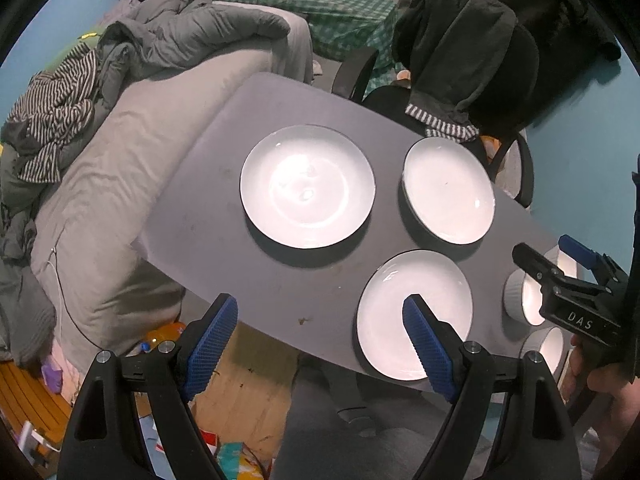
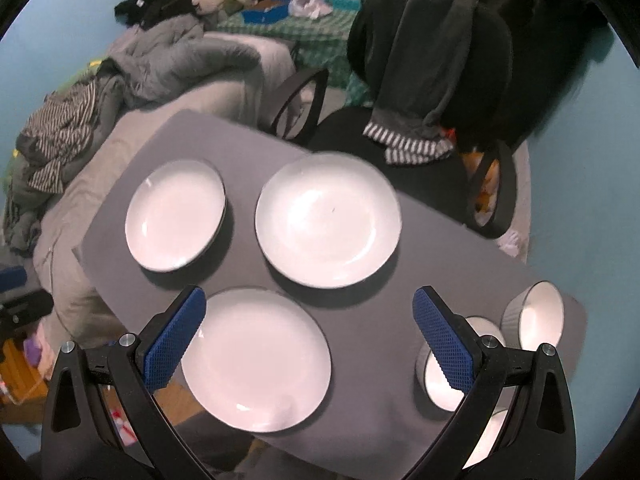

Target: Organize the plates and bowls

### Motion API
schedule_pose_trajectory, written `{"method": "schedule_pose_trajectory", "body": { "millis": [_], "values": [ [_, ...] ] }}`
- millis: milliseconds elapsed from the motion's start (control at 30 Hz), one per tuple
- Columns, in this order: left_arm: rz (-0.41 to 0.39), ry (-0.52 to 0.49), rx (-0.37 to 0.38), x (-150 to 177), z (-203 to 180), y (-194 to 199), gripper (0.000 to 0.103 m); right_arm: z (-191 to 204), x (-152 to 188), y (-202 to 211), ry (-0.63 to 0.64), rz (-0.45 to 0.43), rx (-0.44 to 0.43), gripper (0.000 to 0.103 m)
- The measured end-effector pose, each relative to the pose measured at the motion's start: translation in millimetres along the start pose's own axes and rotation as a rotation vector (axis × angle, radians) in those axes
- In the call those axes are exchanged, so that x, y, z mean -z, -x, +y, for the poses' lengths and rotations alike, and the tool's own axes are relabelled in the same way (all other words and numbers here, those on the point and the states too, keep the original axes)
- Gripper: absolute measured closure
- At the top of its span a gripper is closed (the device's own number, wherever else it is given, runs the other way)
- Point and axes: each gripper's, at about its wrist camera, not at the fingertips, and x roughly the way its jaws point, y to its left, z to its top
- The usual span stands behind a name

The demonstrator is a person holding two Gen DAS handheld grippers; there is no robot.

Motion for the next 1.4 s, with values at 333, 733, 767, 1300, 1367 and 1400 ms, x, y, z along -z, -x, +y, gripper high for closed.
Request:
{"method": "schedule_pose_trajectory", "body": {
  "millis": [333,733,767,1300,1367,1400],
  "values": [
    [0.050,-0.025,-0.004,7,-6,-39,0.017,-6,19,-43,0.037,0.093,-0.014,0.001],
    [0.104,-0.080,-0.011,15,-22,-89,0.017,-8,28,-78,0.034,0.144,-0.076,0.002],
    [0.111,-0.083,-0.012,16,-24,-94,0.017,-8,29,-82,0.029,0.152,-0.080,0.002],
    [0.174,-0.094,-0.004,28,-27,-136,0.017,-26,52,-111,-0.032,0.238,-0.096,0.019],
    [0.180,-0.091,0.004,28,-27,-142,0.017,-27,53,-113,-0.038,0.245,-0.101,0.023],
    [0.186,-0.088,0.004,27,-26,-145,0.017,-27,54,-114,-0.041,0.247,-0.103,0.024]
  ]
}}
